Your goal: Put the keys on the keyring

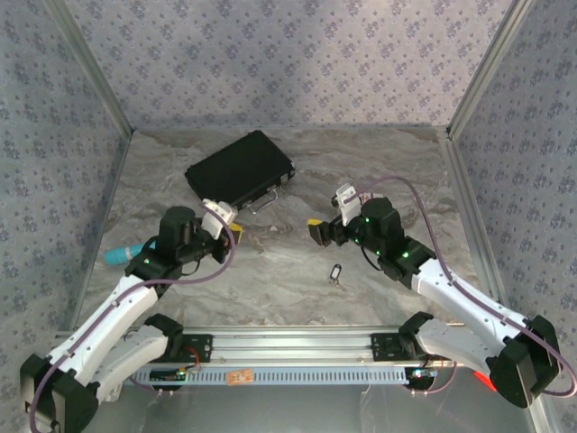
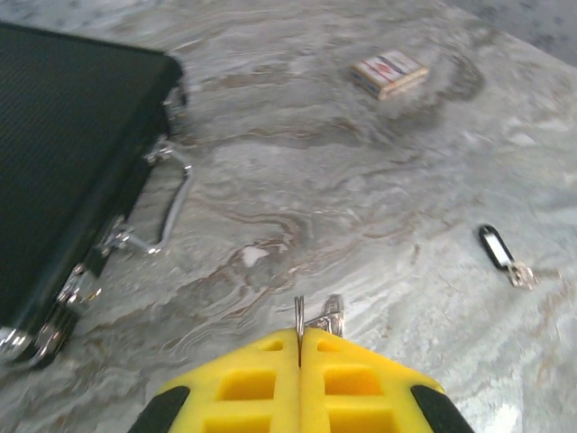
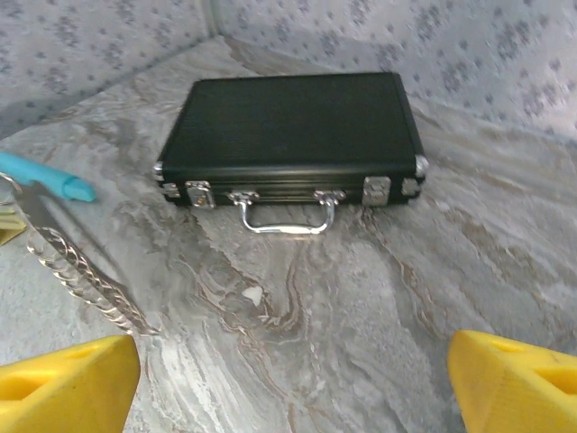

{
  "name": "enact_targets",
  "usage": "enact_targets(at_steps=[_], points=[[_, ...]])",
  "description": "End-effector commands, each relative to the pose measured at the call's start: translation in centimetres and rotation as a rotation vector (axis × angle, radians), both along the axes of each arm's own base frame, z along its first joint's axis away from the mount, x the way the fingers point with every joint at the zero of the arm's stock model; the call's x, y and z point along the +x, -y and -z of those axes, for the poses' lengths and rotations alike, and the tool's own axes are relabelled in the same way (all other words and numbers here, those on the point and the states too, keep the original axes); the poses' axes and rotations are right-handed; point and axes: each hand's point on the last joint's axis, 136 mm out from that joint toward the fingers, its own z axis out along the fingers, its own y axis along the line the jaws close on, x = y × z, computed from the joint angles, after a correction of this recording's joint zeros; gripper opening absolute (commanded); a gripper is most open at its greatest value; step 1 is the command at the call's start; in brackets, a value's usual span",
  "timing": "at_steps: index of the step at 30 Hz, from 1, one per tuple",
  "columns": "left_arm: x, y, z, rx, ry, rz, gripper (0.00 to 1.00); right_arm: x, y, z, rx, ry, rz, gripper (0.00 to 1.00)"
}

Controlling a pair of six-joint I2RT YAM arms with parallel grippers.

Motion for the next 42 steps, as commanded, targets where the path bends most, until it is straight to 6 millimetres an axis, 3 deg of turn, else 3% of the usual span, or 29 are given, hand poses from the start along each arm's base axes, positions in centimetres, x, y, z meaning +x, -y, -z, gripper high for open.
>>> enact_targets(at_steps=[1,7,16,27,38,42], points=[[-1.6,2.9,-3.6,-0.021,0.176,0.259,0.00,-1.7,-1.5,-1.0,-0.032,0.112,-0.157,0.90],[-4.4,5.3,-3.6,0.004,0.287,0.511,0.00,-5.4,-4.3,-0.4,-0.091,0.224,-0.406,0.81],[-6.7,7.6,-3.1,0.023,0.415,0.682,0.00,-8.8,-8.4,1.2,-0.129,0.179,-0.646,0.53],[-8.0,8.6,-3.0,-0.011,0.434,0.754,0.00,-9.8,-9.9,1.1,-0.103,0.186,-0.717,0.33],[-8.3,8.8,-3.1,-0.026,0.447,0.756,0.00,-10.3,-10.4,0.6,-0.085,0.198,-0.738,0.29],[-8.4,8.9,-3.2,-0.031,0.450,0.759,0.00,-10.1,-10.6,0.2,-0.079,0.204,-0.729,0.21]])
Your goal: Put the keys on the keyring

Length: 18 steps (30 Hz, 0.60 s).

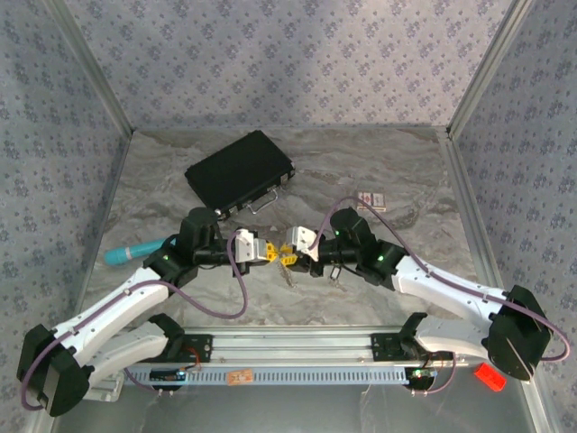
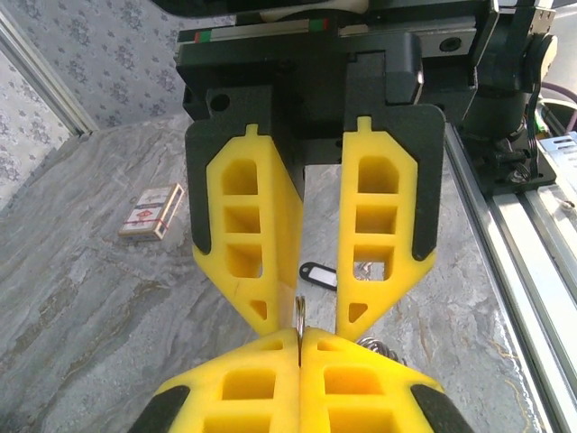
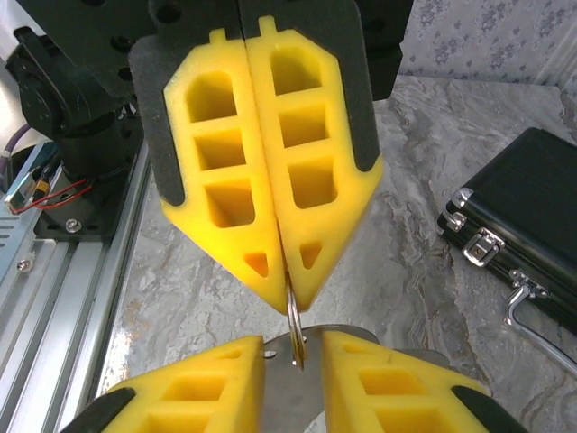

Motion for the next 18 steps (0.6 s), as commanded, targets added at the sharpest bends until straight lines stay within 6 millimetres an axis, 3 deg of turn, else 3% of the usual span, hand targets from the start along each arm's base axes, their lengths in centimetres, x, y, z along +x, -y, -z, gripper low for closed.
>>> enact_targets(at_steps=[1,8,10,12,18], points=[[-0.8,0.3,-0.7,-0.037,0.027,0.048,0.00,0.2,-0.7,-1.9,0.044,0.026,-0.011,0.19],[-0.7,0.2,-0.5,-0.035,0.026,0.032,0.02,0.5,-0.6,-1.9,0.029,0.025,0.007,0.00],[-0.4,0.0,-0.2,-0.021,0.023,0.004,0.23,0.6,-0.4,-1.8,-0.001,0.027,0.019,0.00],[-0.1,-0.4,0.2,0.004,0.020,-0.030,0.31,0.8,0.2,-1.3,-0.065,0.023,0.036,0.00],[0.1,-1.3,1.4,0.076,-0.004,-0.073,0.32,1.0,1.5,-0.4,-0.272,0.021,0.062,0.00]])
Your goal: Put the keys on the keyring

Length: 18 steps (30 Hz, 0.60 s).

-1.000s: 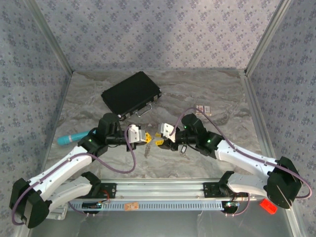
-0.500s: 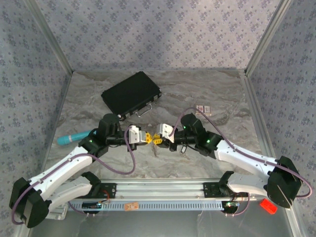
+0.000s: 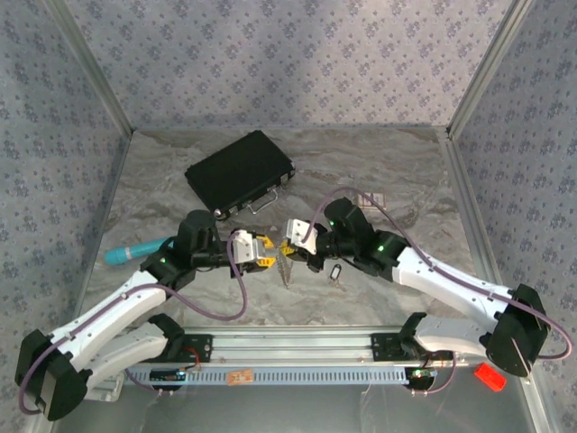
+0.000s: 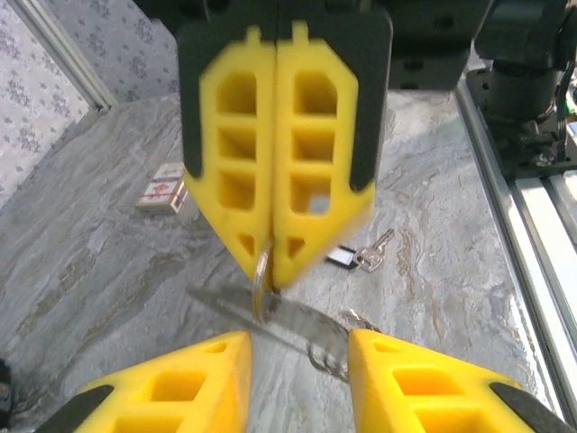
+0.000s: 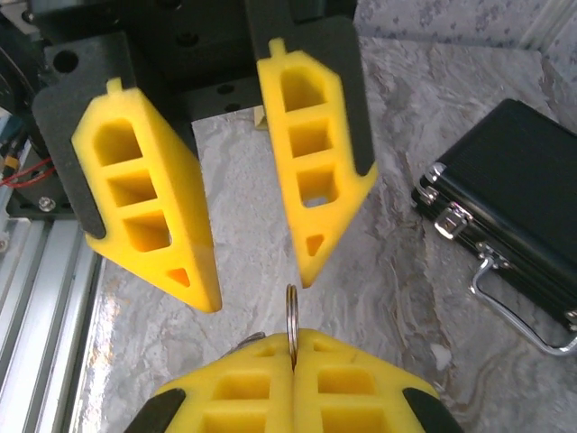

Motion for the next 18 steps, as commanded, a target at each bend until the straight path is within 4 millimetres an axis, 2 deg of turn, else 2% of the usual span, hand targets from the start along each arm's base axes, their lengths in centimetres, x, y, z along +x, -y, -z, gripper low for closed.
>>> enact_targets(at_steps=[1,4,12,15,18], points=[[-0.4,-0.3,0.5,0.034,-0.004,-0.001,0.31,-0.2,1.2,1.1,-0.165,0.006,0.009,0.00],[-0.4,-0.2,0.5,0.031,-0.007,0.001,0.30,-0.2,1.2,1.1,-0.238,0.025,0.005,0.00],[-0.4,0.3,0.2,0.007,-0.015,0.018,0.26,-0.7,-0.3,0.6,-0.297,0.078,-0.042,0.00],[-0.5,0.5,0.4,0.007,-0.026,0.025,0.21,-1.0,-1.0,0.3,-0.292,0.086,-0.059,0.00],[-0.6,0.6,0.4,0.004,-0.028,0.033,0.12,-1.1,-1.5,0.4,-0.296,0.088,-0.069,0.00]])
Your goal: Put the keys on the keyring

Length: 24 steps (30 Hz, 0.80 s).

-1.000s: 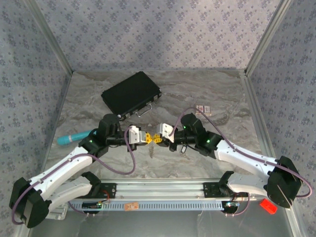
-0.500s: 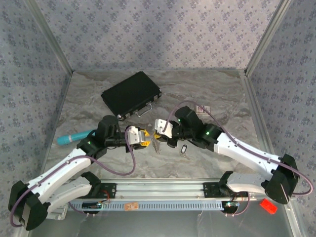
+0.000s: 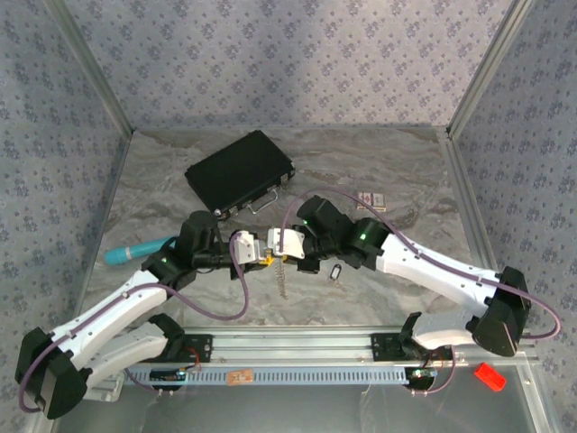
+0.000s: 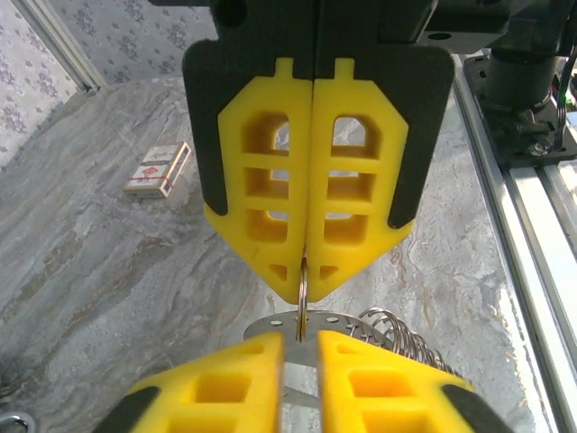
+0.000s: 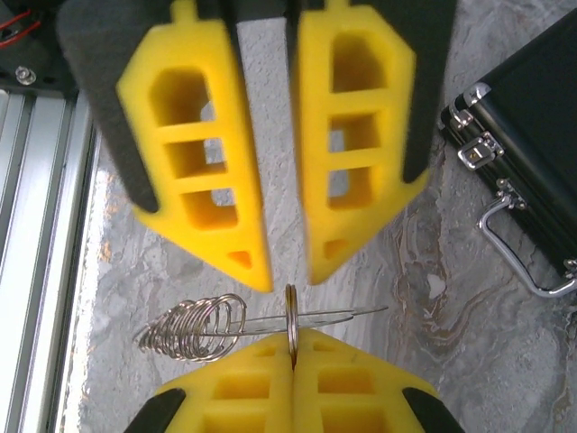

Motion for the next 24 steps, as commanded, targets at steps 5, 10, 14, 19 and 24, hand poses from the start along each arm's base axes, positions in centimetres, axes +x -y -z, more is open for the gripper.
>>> enact_targets(at_steps=[5,10,14,19,24], points=[[-0.5,0.7,-0.3,-0.030,-0.007,0.036,0.08,-0.5,-1.4,-1.7,0.044,0.026,-0.043,0.00],[-0.6,0.7,0.1,-0.039,-0.028,0.031,0.14,-0.6,-1.7,-2.3,0.104,0.016,-0.039,0.00],[-0.5,0.7,0.3,-0.045,-0.034,0.023,0.13,-0.8,-1.7,-2.5,0.136,0.001,-0.044,0.00],[-0.4,0.8,0.5,-0.042,-0.045,0.020,0.10,-1.0,-1.7,-2.7,0.151,-0.010,-0.050,0.00],[-0.4,0.8,0.7,-0.037,-0.050,0.020,0.01,-1.1,-1.5,-3.1,0.191,-0.014,-0.045,0.00]])
